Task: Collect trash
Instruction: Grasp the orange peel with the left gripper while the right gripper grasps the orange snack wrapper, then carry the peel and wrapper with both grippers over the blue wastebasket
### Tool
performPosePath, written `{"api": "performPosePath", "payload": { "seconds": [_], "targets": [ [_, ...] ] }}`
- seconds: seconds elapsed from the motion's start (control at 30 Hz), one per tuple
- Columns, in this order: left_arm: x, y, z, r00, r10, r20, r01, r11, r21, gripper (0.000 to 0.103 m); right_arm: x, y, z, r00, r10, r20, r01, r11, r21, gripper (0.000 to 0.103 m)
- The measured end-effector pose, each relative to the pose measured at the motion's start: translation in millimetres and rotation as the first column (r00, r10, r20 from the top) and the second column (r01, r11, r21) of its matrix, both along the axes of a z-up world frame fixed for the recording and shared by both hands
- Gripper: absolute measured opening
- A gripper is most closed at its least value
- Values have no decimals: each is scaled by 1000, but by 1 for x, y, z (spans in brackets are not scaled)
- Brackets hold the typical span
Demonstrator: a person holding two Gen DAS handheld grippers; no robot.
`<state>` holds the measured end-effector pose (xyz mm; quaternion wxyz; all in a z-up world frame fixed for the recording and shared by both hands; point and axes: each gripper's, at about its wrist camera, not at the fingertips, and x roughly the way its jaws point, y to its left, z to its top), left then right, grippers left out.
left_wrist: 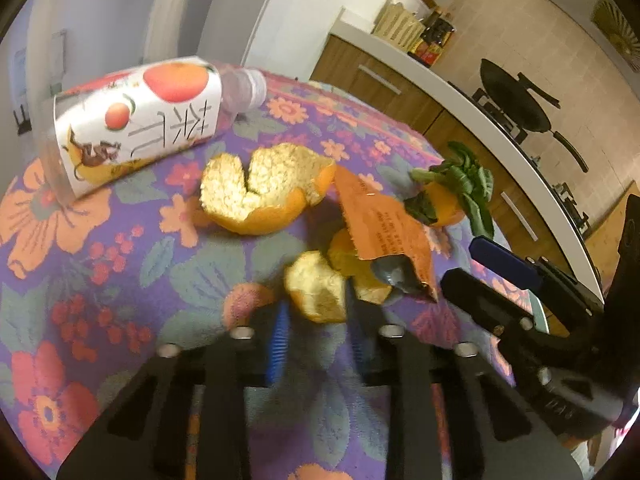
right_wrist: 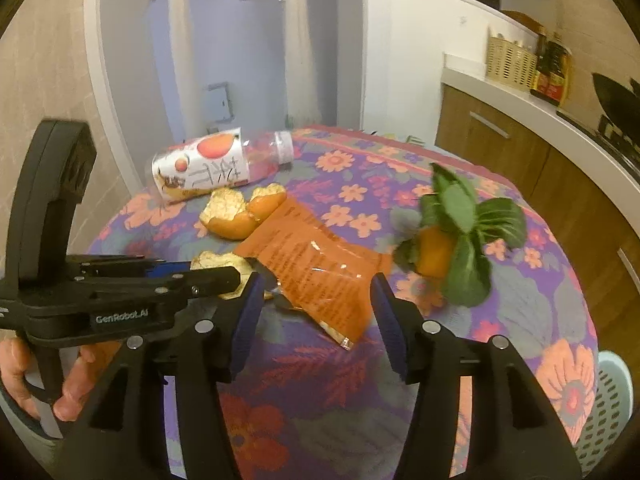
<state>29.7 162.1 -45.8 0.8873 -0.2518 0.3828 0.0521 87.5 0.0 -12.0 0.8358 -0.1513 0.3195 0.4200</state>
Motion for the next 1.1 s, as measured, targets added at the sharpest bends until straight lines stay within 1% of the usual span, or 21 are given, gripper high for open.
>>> {"api": "performPosePath", "payload": {
  "seconds": [0.13, 0.27, 0.33, 0.43, 0.53, 0.6, 0.7, 0.77, 0.8, 0.83, 0.87, 0.9, 0.93, 0.97, 1.0, 1.03, 1.07, 1.1],
  "targets": [
    [-2, 3, 0, 1000, 11, 16, -11, 1000, -18, 5, 5, 13, -3, 1000, 3, -5, -3, 1000, -22, 52],
    [-6, 4, 2, 999, 20, 35, -20, 1000, -14, 4, 7, 25, -7, 1000, 23, -18, -23, 999, -37, 52],
    [-6, 4, 2, 999, 18, 38, -18, 1000, -11, 4, 4, 31, -11, 1000, 30, -6, -30, 997, -68, 52],
    [-5, 3, 2, 999, 19, 40, -19, 1000, -8, 2, 3, 34, -11, 998, 54, -14, -55, 996, -68, 53],
    [-7, 6, 2, 998, 32, 47, -31, 999, -28, 2, 12, 39, -13, 998, 45, -51, -48, 997, -65, 57],
    [-8, 7, 1, 998, 29, 47, -28, 999, -39, 2, 17, 41, -14, 997, 42, -71, -46, 997, -66, 58],
    [-8, 6, 2, 998, 22, 54, -20, 999, -39, 3, 21, 46, -19, 997, 11, -77, -19, 995, -102, 58],
    [-8, 5, 2, 998, 20, 56, -18, 999, -29, 3, 20, 47, -19, 998, 9, -66, -17, 994, -108, 58],
    [-9, 5, 2, 998, 19, 57, -18, 999, -29, 3, 20, 47, -20, 998, 4, -63, -11, 994, -113, 56],
    [-9, 5, 2, 998, 19, 58, -17, 999, -33, 3, 20, 47, -20, 998, -7, -57, 0, 993, -117, 50],
    [-9, 6, 2, 998, 19, 59, -17, 999, -36, 3, 21, 47, -20, 998, -14, -59, 7, 993, -116, 48],
    [-9, 6, 2, 998, 18, 60, -16, 999, -38, 3, 23, 46, -20, 997, -20, -69, 12, 994, -109, 40],
    [-9, 7, 2, 998, 19, 61, -17, 999, -40, 3, 26, 44, -20, 996, -23, -81, 15, 995, -102, 26],
    [-9, 7, 2, 998, 20, 62, -17, 999, -42, 3, 27, 43, -21, 996, -29, -88, 20, 995, -99, 22],
    [-9, 8, 2, 998, 19, 63, -16, 999, -45, 3, 29, 41, -21, 995, -32, -98, 23, 996, -91, 14],
    [-10, 7, 2, 998, 19, 62, -16, 999, -44, 3, 29, 39, -20, 994, -37, -100, 29, 996, -84, 8],
    [-11, 7, 2, 998, 19, 62, -16, 999, -41, 3, 28, 39, -19, 995, -42, -95, 35, 996, -78, 6],
    [-11, 7, 2, 998, 20, 64, -17, 999, -41, 3, 27, 37, -18, 995, -38, -95, 32, 997, -68, 0]
  ]
}}
